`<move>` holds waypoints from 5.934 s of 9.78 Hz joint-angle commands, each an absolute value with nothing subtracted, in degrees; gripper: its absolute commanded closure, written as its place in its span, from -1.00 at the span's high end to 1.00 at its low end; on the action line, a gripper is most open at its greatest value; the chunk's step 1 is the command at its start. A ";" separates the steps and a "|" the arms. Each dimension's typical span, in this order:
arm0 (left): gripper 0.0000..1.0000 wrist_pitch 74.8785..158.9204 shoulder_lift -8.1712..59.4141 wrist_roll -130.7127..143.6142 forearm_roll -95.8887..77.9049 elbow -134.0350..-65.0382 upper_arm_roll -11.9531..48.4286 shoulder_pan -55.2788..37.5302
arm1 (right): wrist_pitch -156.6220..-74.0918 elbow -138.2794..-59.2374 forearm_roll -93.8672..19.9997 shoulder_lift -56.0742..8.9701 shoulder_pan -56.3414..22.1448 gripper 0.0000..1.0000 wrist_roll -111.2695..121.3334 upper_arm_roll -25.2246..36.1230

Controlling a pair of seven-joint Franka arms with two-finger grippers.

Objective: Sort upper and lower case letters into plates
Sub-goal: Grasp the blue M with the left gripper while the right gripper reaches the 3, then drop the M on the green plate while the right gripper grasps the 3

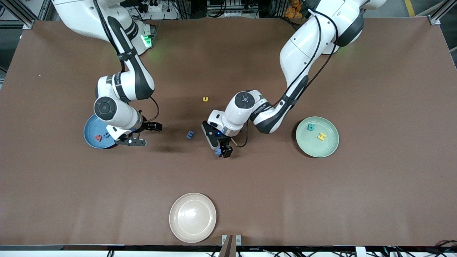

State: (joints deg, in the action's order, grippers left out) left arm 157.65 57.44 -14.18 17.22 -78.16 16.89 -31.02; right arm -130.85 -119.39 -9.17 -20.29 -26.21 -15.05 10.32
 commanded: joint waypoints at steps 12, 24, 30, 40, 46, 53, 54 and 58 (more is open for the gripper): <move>0.43 158.55 59.15 -15.82 17.40 -77.43 17.05 -30.40 | -130.34 -117.60 -9.58 -21.01 -25.05 1.00 -15.47 9.93; -0.06 160.14 59.41 -15.82 17.31 -77.08 16.96 -30.67 | -130.17 -117.68 -9.58 -21.01 -25.05 1.00 -15.64 9.93; -0.62 160.05 58.27 -15.73 17.58 -77.34 16.96 -29.97 | -130.69 -116.63 -10.11 -22.14 -26.45 1.00 -17.93 9.84; -0.69 138.52 39.25 -16.26 17.40 -94.94 29.86 -8.76 | -141.15 -111.19 -10.28 -32.51 -37.70 1.00 -40.58 9.67; -0.70 137.90 24.96 -31.35 18.10 -123.80 47.68 28.23 | -144.22 -108.11 -14.68 -36.65 -40.60 1.00 -46.23 9.58; 1.00 140.02 27.16 -32.79 22.85 -123.68 52.65 39.11 | -144.15 -108.54 -14.77 -36.30 -40.78 -1.00 -46.50 9.58; 1.00 138.10 26.64 -32.70 22.68 -122.71 52.73 39.11 | -143.97 -108.63 -14.68 -35.78 -40.61 -1.00 -46.06 9.58; 1.00 111.24 25.75 -29.20 20.40 -105.68 59.41 39.03 | -134.50 -112.05 -14.15 -27.27 -32.47 -1.00 -24.25 14.32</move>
